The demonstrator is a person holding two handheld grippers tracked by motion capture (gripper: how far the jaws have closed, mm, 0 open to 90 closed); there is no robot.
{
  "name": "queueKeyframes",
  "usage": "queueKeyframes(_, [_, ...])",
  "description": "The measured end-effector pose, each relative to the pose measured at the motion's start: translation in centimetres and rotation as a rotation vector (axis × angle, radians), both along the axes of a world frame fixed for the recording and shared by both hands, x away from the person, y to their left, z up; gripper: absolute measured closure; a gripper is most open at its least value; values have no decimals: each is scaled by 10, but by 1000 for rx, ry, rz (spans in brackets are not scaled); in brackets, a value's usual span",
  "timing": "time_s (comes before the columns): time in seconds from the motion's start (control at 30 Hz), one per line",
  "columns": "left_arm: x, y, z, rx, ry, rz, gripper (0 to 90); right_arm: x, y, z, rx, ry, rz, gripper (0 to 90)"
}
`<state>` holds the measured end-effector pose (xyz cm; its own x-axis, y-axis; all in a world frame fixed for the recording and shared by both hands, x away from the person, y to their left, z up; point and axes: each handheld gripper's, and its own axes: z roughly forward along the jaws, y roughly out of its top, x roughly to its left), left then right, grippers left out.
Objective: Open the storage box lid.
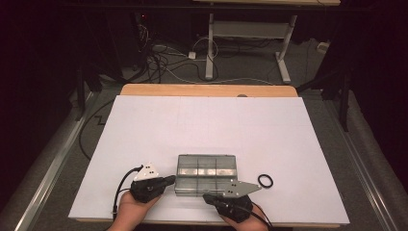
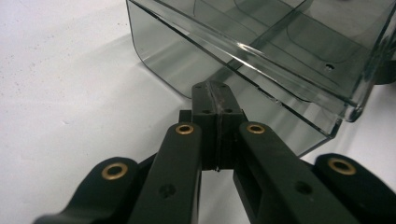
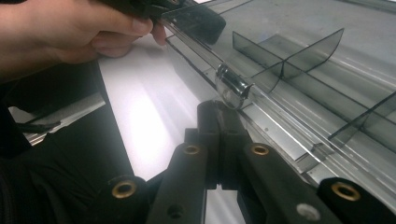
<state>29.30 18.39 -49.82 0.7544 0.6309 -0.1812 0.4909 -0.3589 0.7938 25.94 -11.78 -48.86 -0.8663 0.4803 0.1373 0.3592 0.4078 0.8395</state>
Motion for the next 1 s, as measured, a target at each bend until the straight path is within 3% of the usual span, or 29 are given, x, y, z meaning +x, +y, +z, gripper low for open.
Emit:
queueKeyframes(0.3, [0, 3, 0, -31, 0, -4, 877, 0, -1, 5, 22, -5, -4, 900])
queueKeyframes(0.63, [-2, 9, 4, -95, -4, -5, 877, 1, -1, 12, 31, -33, -7, 900])
queueKeyframes(1.0, [-10, 7, 13, -132, -40, -30, 877, 2, -1, 19, 44, -56, -12, 900])
